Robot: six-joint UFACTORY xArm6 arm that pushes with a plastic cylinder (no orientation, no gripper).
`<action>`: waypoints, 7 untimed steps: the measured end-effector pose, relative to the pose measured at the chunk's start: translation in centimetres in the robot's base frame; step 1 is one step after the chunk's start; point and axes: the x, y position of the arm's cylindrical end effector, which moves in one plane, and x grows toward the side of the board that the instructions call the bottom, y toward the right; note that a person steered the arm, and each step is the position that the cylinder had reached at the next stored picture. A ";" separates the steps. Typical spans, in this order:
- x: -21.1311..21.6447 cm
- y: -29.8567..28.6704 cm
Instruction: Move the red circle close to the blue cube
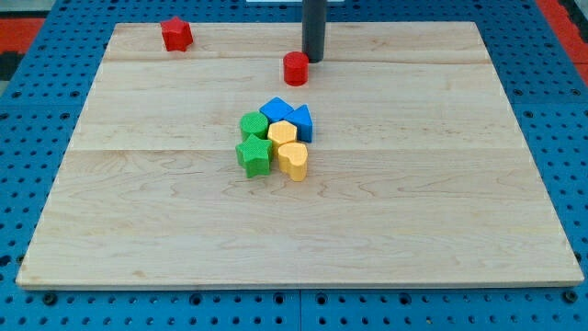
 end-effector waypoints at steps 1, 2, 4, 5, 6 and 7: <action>1.3 -2.2; 6.1 -2.2; 10.6 -2.7; 10.1 -2.6; 5.4 -3.8; 1.5 -4.2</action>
